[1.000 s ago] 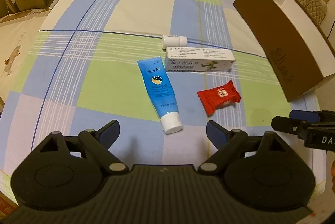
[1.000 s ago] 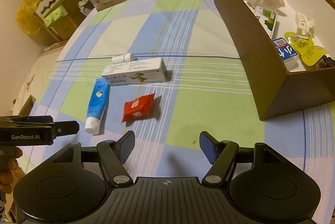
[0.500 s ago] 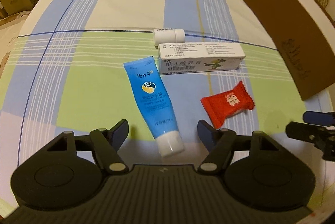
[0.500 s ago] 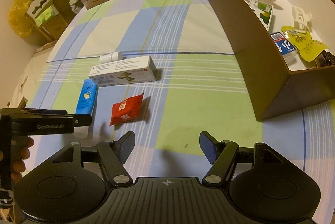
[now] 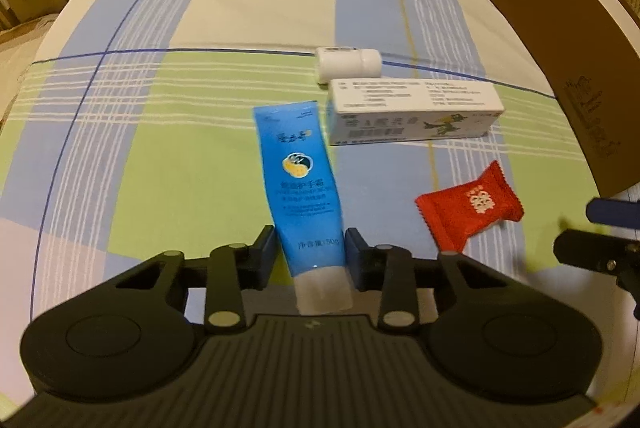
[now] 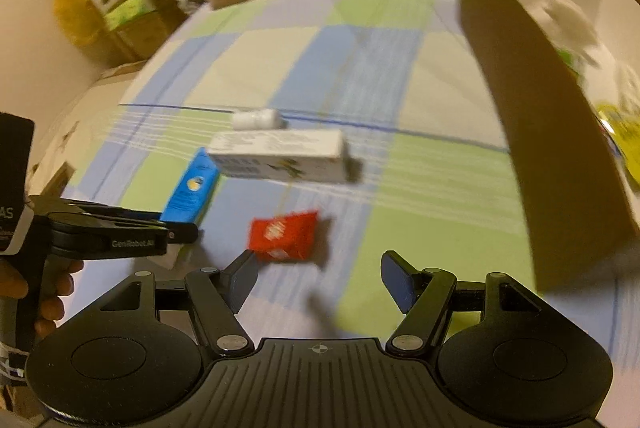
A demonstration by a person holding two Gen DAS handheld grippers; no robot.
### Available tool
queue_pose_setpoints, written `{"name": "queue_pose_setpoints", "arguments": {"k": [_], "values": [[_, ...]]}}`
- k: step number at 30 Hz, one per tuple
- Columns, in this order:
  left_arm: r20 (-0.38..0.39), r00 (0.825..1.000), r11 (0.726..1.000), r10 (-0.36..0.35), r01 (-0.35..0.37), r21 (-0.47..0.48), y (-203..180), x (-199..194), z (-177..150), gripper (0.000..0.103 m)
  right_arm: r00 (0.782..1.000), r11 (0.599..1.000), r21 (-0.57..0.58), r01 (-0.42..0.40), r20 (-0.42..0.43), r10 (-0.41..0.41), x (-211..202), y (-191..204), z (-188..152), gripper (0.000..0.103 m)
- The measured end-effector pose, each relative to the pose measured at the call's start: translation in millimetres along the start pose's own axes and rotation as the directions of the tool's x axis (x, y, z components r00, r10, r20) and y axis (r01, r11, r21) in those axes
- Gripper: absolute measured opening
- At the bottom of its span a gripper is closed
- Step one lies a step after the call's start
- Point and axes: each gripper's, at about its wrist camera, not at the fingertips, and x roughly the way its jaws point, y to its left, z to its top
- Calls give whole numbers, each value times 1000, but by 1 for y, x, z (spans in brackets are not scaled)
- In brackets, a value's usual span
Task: Organize objects
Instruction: 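Grasp the blue hand-cream tube with the left tool while the right tool grasps the red candy packet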
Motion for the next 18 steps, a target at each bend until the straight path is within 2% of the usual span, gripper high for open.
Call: {"name": "queue_pose_setpoints", "arguments": {"k": [6,13,18], "values": [[2,1000,998,28,-28,-56,23,-6,-7,30,996,983,-160,-87,14,90,21,12,15,65],[-10,998,988,60,-61,-139,57,-17,-22,30,976,918,-333,-216,-66,206,55,21,25,65],[-19,997,981,77,-79,-179,72,-23,-30,30,974,901,-374,-220,-142,179,73,23,21,65]]}}
